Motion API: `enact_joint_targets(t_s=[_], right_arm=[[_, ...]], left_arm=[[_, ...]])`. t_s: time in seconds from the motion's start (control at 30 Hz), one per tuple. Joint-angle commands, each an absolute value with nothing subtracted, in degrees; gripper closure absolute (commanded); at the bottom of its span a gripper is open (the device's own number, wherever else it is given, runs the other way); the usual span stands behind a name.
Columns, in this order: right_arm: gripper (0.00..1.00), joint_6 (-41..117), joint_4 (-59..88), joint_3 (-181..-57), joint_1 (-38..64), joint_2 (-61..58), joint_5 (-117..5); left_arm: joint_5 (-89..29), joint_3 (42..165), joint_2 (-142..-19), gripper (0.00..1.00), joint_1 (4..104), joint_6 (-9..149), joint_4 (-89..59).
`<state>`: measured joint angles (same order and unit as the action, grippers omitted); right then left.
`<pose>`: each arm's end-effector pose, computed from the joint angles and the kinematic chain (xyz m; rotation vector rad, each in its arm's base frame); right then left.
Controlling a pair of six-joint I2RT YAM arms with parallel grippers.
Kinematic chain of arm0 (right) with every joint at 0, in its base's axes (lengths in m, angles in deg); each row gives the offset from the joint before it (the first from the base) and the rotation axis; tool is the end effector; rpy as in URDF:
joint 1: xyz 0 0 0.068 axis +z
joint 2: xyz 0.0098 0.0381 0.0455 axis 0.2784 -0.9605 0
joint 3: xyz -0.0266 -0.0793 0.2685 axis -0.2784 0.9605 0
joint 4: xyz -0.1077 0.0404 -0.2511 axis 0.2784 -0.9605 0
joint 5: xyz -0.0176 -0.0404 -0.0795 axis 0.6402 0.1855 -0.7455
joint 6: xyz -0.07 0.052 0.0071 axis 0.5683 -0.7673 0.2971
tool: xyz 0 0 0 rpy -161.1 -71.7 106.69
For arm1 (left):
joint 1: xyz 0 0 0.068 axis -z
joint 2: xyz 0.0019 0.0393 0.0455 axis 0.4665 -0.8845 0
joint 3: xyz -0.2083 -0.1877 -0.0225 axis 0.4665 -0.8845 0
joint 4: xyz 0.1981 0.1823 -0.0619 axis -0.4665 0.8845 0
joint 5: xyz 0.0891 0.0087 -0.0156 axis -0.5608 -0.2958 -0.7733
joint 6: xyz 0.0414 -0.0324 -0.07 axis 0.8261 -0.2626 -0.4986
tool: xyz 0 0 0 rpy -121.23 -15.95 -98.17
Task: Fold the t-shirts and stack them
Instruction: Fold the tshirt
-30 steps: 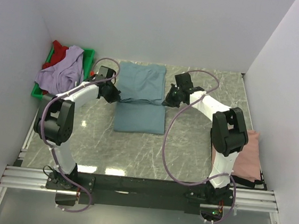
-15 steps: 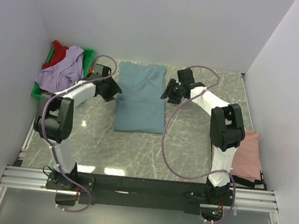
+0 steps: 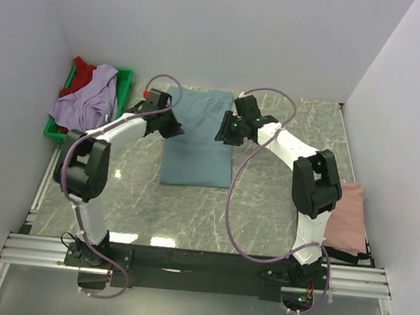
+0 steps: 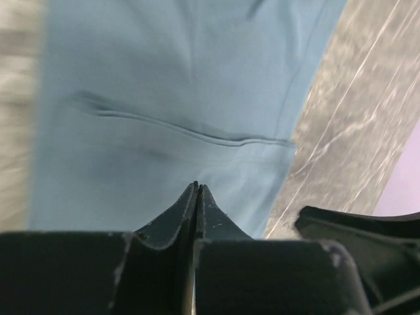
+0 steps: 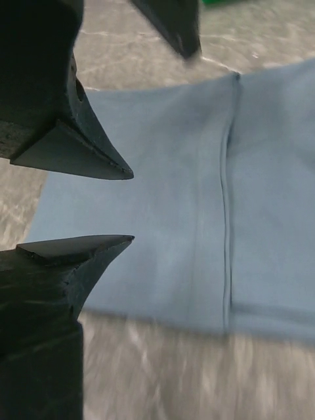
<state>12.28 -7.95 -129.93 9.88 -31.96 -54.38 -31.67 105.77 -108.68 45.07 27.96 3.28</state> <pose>0.4291 0.2234 0.1978 0.0648 2.5048 0.6429 0.4255 -0.1415 0.1953 -0.7205 2.3750 -0.7029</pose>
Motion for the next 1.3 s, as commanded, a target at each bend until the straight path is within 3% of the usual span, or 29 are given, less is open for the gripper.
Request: enact_joint_targets(t_s=[0.0,0.23,0.87,1.0,1.13,1.27], right_arm=[[0.54,12.97,-4.97,-133.54,10.82,-34.75,-51.84],[0.55,12.71,-4.7,-135.56,9.42,-40.73,-48.85],[0.58,9.64,-2.51,-131.7,0.02,-43.99,-35.68],[0.58,8.66,-1.54,-129.94,-1.22,-40.32,-33.91],[0.58,8.58,-1.45,-127.49,-1.22,-35.3,-34.44],[0.58,7.52,1.27,-122.22,-0.35,-29.85,-34.0]], left_arm=[[-27.87,109.99,-113.26,0.95,46.62,28.55,0.28],[-25.06,110.62,-120.21,0.96,44.61,26.09,-3.05],[-21.63,102.26,-118.28,0.99,36.43,25.55,-6.14],[-20.31,102.7,-116.0,0.9,34.67,26.61,-6.23],[-19.34,104.54,-112.66,0.69,33.44,28.54,-4.65],[-19.34,102.72,-108.36,0.64,33.52,28.64,-3.86]])
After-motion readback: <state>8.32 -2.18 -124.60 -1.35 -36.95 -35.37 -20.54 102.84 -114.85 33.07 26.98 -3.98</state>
